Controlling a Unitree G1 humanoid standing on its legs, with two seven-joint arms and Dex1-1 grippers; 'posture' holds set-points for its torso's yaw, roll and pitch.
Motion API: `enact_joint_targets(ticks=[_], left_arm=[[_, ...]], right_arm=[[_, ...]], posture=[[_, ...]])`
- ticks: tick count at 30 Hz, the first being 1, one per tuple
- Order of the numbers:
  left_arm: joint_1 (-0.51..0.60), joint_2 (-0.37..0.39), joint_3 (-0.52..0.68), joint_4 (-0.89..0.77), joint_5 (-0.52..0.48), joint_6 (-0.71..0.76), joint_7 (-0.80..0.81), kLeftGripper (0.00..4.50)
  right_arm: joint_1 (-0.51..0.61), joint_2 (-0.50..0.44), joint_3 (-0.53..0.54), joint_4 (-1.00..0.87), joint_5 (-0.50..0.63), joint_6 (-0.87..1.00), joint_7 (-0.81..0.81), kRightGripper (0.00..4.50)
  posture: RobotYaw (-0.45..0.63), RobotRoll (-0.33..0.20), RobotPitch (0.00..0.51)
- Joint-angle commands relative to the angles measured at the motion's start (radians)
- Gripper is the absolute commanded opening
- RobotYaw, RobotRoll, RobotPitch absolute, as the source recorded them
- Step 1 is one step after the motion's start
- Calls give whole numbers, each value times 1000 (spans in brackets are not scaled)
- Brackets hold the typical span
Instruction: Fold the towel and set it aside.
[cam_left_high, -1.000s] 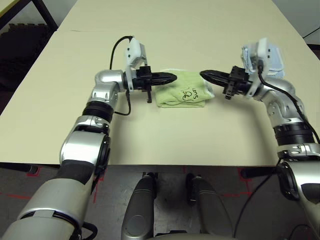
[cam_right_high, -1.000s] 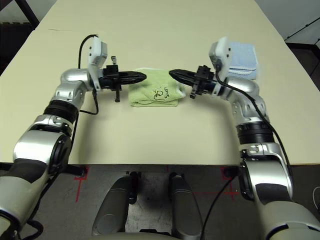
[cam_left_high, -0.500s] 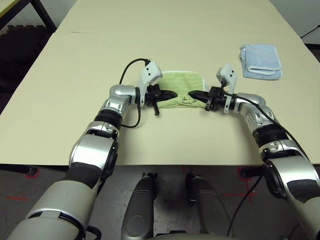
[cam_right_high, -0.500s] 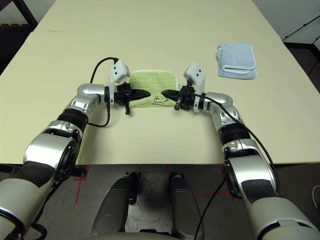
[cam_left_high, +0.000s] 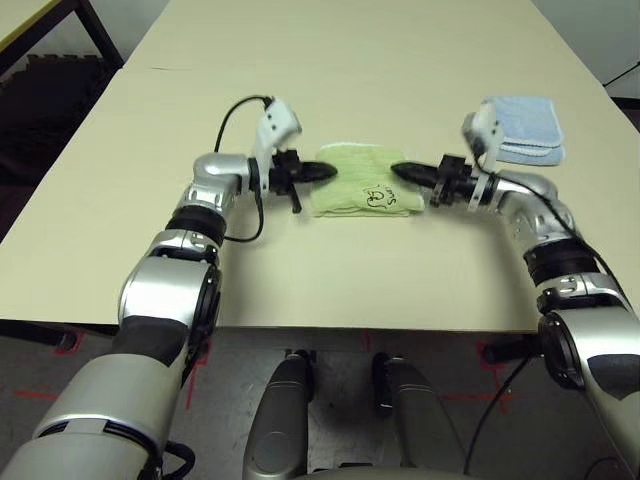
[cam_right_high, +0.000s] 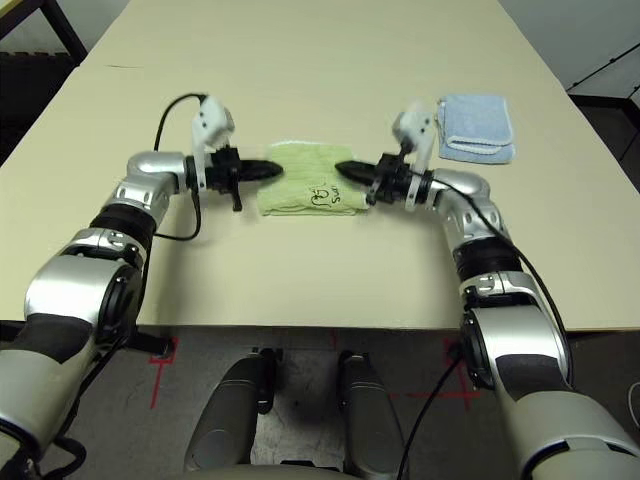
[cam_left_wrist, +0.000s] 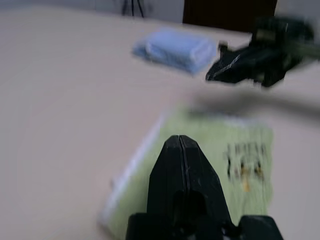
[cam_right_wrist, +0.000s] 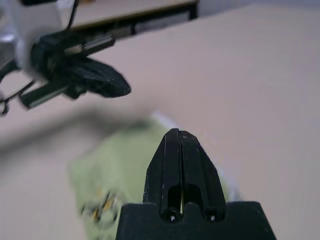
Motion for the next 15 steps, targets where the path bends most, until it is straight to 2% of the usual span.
enact_joint_targets(ticks=[1,9,15], left_arm=[[20,-12,-15,13,27,9,49,49],[43,-67,-61,72,104,4,179,49],[56,-118,-43,113,116,87,398,49]], right_arm=[[-13,32,11,52,-32,-12,-72,0],[-143,81,39,418,-152,-158,-169,0],[-152,125,56,521,-217,-158,-267,0]], posture=[[92,0,198],[95,0,203],[87,0,201]])
